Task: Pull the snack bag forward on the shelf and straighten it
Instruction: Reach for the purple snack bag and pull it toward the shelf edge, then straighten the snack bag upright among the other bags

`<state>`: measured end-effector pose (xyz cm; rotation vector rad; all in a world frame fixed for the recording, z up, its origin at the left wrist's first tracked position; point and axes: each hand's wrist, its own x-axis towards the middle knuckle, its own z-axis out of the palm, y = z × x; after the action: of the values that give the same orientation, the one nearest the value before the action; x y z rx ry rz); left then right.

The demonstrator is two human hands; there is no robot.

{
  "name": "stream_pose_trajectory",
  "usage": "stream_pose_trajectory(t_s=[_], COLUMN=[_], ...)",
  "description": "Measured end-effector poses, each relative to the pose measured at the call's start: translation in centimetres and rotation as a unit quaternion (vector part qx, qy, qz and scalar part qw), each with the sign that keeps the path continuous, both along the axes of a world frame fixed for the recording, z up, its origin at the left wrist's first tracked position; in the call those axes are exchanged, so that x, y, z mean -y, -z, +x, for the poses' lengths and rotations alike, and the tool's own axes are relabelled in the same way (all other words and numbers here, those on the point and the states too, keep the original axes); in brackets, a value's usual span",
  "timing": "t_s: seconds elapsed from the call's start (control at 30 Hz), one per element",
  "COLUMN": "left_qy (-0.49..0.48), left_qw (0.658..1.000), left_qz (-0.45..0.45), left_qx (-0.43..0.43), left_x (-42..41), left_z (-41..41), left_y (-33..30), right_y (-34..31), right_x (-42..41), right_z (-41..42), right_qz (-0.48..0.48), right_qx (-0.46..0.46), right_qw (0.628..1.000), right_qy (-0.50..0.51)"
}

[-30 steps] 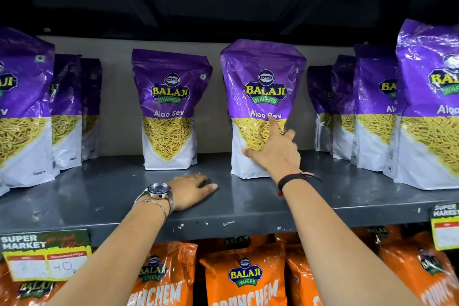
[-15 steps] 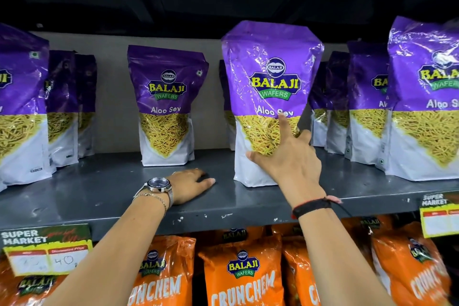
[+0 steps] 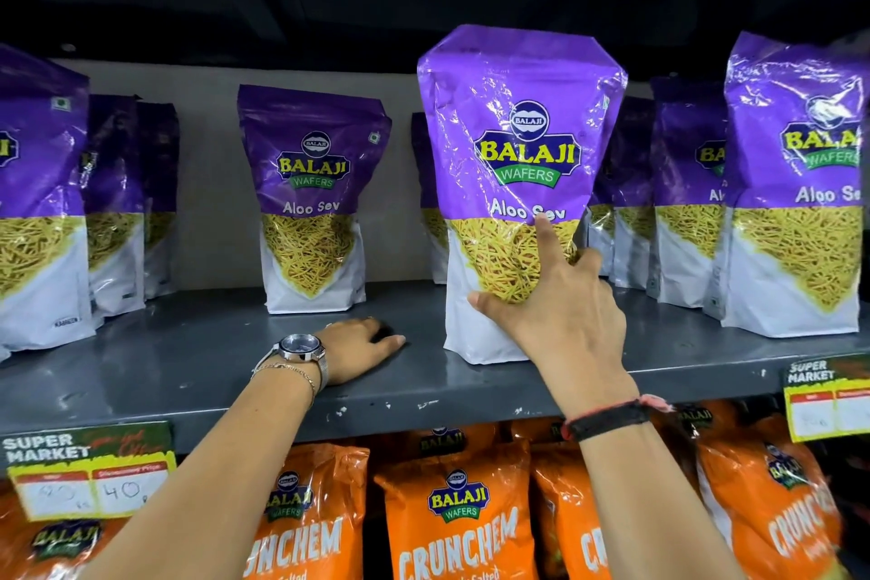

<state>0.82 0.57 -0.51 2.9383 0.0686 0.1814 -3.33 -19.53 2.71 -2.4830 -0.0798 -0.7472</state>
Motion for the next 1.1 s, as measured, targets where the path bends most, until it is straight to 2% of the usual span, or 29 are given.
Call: stream_pose_trajectory(t_s=[0.43, 0.53, 0.6, 0.63, 0.73, 0.8, 0.87, 0.93, 1.03, 1.1], left_qy=[-0.005, 0.0, -0.001, -0.005, -0.03, -0.056, -0.082, -0.103, -0.101, -0.079], left_qw=[1.0, 1.0, 1.0, 1.0, 1.0, 0.998, 0.996, 0.994, 0.995, 0.997], left_qz=[0.006, 0.01, 0.006, 0.004, -0.002, 0.006, 0.018, 0.027, 0.022, 0.015], left_qx=[0.0, 0.0, 0.001, -0.002, -0.007, 0.009, 0.02, 0.018, 0.01, 0.015], left_x=[0.2, 0.2, -0.3, -0.7, -2.8, -5.0, -7.5, -9.9, -12.6, -13.4], left_z=[0.0, -0.3, -0.8, -1.2, -2.9, -4.1, -5.1, -5.8, -6.8, -7.0], left_y=[-0.1, -0.3, -0.4, -0.5, -0.6, -0.7, -0.7, -0.8, -1.0, -1.0], right_y=[0.4, 0.3, 0.3, 0.2, 0.3, 0.3, -0.1, -0.6, -1.1, -1.1], right_x=[0.3, 0.2, -0.6, -1.3, -4.8, -8.2, -11.8, -15.0, -19.4, -21.5], right_z=[-0.4, -1.2, -1.8, -1.9, -1.8, -1.3, -0.5, 0.9, 3.6, 5.3], right_qz=[-0.01, -0.004, -0.007, -0.005, 0.03, 0.022, 0.018, -0.005, -0.065, -0.096], right_qx=[0.007, 0.032, 0.101, 0.167, 0.361, 0.387, 0.377, 0.331, 0.211, 0.179], right_qw=[1.0, 0.999, 0.995, 0.986, 0.931, 0.917, 0.915, 0.928, 0.961, 0.967], right_qy=[-0.005, 0.004, 0.016, 0.016, -0.029, -0.095, -0.146, -0.169, -0.169, -0.153])
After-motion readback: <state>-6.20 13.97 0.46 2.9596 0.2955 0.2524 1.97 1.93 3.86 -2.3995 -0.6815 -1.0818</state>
